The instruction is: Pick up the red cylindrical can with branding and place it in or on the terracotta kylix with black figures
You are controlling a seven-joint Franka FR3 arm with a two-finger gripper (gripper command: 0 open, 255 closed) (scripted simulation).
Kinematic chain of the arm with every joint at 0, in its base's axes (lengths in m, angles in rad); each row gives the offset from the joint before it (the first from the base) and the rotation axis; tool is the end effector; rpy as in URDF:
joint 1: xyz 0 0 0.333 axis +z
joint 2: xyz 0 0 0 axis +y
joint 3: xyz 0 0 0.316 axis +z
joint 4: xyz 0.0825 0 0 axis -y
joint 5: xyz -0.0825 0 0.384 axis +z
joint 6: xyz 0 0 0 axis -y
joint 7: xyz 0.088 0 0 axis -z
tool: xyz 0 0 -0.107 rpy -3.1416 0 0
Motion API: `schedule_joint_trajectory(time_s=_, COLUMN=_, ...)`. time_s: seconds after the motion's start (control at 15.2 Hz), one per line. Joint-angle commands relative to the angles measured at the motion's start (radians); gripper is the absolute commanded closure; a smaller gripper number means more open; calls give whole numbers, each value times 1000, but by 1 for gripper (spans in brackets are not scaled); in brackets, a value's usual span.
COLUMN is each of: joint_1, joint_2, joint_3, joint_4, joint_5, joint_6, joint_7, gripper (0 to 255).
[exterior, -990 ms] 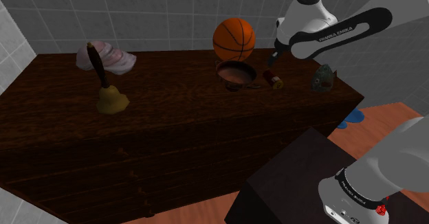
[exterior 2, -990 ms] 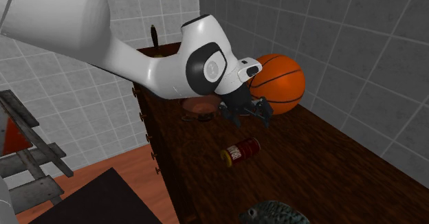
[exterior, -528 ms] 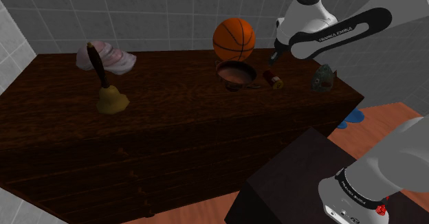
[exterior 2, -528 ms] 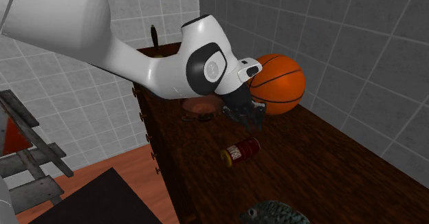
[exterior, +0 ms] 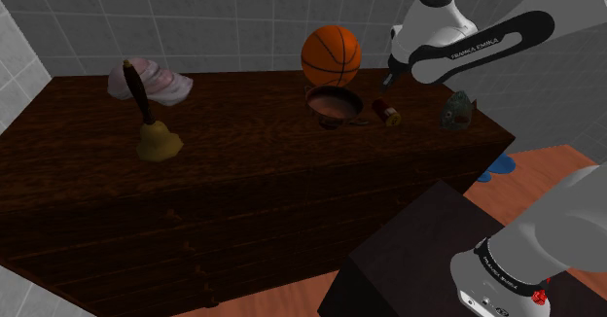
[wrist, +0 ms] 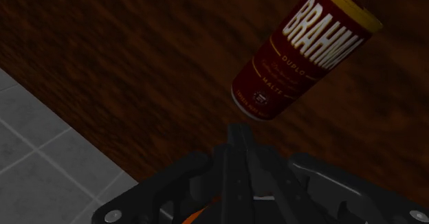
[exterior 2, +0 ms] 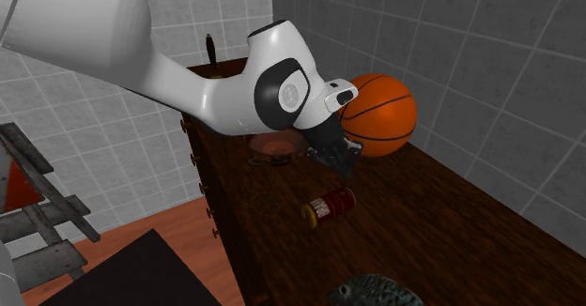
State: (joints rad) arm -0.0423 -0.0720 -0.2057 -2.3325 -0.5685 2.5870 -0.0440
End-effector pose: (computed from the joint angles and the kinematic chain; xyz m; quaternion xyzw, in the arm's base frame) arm 0.5104 -0.1197 0.3974 0.9650 0.1128 0.1294 0.1982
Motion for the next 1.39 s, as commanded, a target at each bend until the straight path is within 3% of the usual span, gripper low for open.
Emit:
schedule_joint_trajectory(time_s=0.0, joint_1=0, joint_2=0, joint_3=0, joint_4=0, joint_5=0, joint_6=0, joint_7=0, gripper=0)
schedule_joint_trajectory(time_s=0.2, joint_1=7, joint_2=88, joint_3=-34, joint_4=108, joint_5=396, joint_6=-218, joint_7=-102, gripper=0)
schedule_joint_trajectory(time_s=0.33, joint_1=-12, joint_2=147, joint_3=-48, joint_4=172, joint_5=587, joint_6=-358, joint_7=-114, gripper=0)
schedule_joint_trajectory(time_s=0.86, joint_1=-20, joint_2=208, joint_3=-41, joint_4=135, joint_5=608, joint_6=-262, joint_7=-129, gripper=0)
schedule_joint_trajectory(time_s=1.32, joint_1=-20, joint_2=208, joint_3=-41, joint_4=135, joint_5=608, joint_6=-262, joint_7=-129, gripper=0)
